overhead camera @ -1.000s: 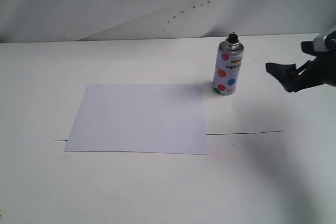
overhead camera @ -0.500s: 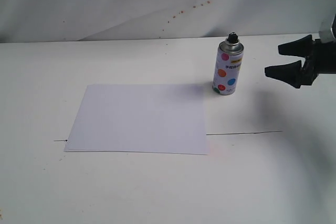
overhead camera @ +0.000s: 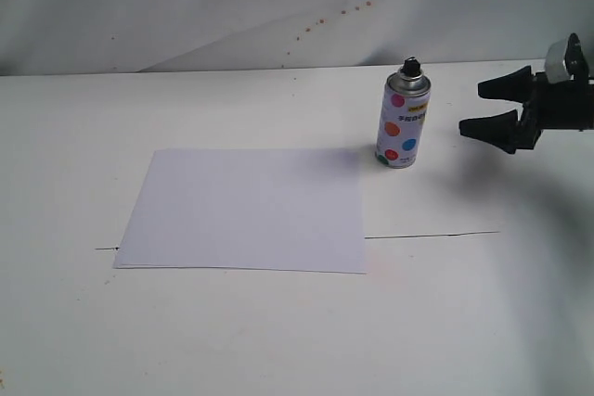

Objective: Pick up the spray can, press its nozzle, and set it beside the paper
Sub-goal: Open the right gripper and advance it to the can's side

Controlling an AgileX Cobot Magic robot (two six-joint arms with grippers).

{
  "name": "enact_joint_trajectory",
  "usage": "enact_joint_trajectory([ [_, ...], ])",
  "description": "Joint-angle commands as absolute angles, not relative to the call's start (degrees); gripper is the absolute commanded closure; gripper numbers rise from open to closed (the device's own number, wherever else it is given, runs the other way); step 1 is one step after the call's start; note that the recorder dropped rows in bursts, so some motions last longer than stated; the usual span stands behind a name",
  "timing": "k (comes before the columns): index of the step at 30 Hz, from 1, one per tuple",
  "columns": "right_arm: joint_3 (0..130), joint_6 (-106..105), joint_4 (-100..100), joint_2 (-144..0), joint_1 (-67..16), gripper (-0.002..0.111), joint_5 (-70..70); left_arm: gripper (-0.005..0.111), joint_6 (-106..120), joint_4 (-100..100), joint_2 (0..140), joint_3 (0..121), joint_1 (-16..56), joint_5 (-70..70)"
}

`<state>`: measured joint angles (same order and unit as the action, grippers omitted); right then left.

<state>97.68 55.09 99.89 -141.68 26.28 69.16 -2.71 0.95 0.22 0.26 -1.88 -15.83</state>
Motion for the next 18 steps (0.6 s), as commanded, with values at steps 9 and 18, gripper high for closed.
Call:
enact_joint_trajectory([
  [9,98.80,49.85,99.95,-143.06,20.87,0.010,69.96,0.107,-2.71,0.97,0.00,0.00,-1.70,-15.22],
  [18,98.80,49.60,99.69,-143.27,19.92,0.010,69.96,0.107,-2.71,0.97,0.00,0.00,-1.70,-15.22],
])
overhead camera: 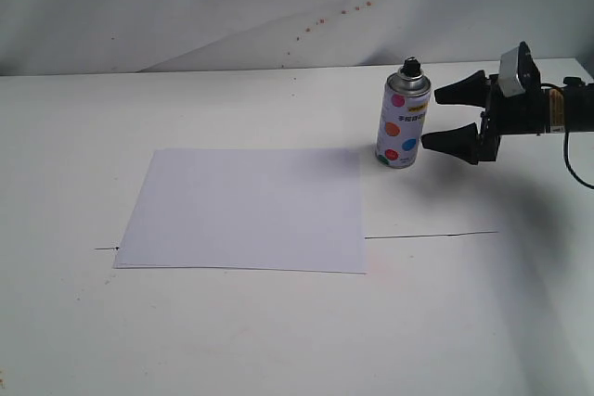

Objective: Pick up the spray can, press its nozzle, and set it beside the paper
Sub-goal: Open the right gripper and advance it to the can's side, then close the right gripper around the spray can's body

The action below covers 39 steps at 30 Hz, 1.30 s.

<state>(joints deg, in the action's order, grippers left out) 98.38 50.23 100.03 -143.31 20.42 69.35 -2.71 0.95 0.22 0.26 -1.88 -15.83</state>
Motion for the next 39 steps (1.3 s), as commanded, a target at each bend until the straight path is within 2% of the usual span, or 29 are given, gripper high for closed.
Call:
enact_joint_trajectory([
  [1,98.80,49.60,99.56,-143.27,19.66,0.010,69.96,0.107,-2.71,0.97,0.00,0.00,-1.70,-15.22],
  [39,98.80,48.05,91.92,-146.39,13.90,0.010,69.96,0.107,-2.71,0.97,0.00,0.00,-1.70,-15.22],
])
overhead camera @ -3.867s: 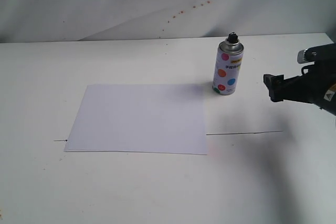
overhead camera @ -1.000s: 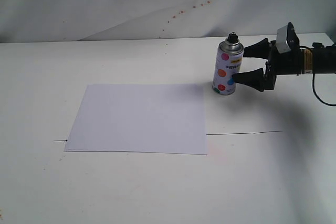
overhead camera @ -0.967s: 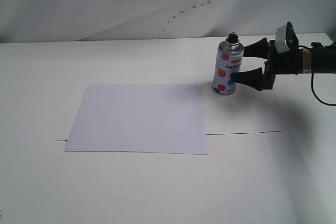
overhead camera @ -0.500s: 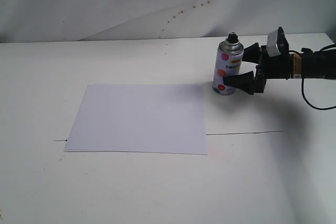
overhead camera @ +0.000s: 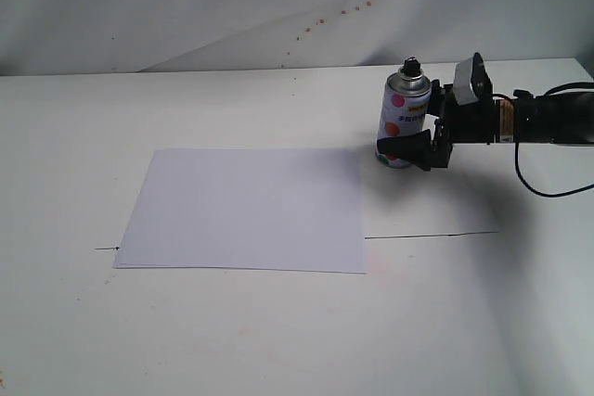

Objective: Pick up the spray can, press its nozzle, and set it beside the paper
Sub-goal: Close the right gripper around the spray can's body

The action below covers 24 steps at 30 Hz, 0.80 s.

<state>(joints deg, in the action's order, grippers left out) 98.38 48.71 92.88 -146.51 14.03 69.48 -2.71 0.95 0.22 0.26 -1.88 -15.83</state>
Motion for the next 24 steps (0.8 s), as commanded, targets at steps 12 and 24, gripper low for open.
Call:
enact_joint_trajectory([
  [12,98.80,54.29,89.30,-146.39,13.90,0.010,69.96,0.107,-2.71,0.97,0.00,0.00,-1.70,-15.22],
  [24,98.80,54.53,89.83,-146.39,13.90,0.010,69.96,0.107,-2.71,0.97,0.00,0.00,-1.70,-15.22],
])
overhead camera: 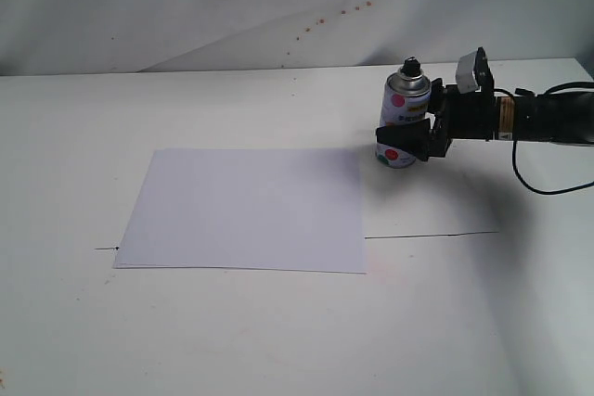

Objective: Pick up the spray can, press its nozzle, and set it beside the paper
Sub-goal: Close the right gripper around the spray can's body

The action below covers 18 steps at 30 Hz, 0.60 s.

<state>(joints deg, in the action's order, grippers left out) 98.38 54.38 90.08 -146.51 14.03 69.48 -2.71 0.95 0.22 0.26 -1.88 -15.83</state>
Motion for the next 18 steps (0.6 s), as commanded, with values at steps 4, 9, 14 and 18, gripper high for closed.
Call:
enact_joint_trajectory([
  [4,98.80,55.03,89.83,-146.39,13.64,0.010,69.96,0.107,-2.71,0.97,0.00,0.00,-1.70,-15.22],
  [9,98.80,55.01,89.83,-146.39,13.05,0.010,69.96,0.107,-2.71,0.97,0.00,0.00,-1.70,-15.22],
  [14,98.80,55.16,89.59,-146.39,13.05,0.010,69.96,0.107,-2.71,0.97,0.00,0.00,-1.70,-15.22],
  [18,98.80,55.73,89.82,-146.39,13.05,0.013,69.96,0.107,-2.71,0.97,0.00,0.00,-1.70,-15.22],
])
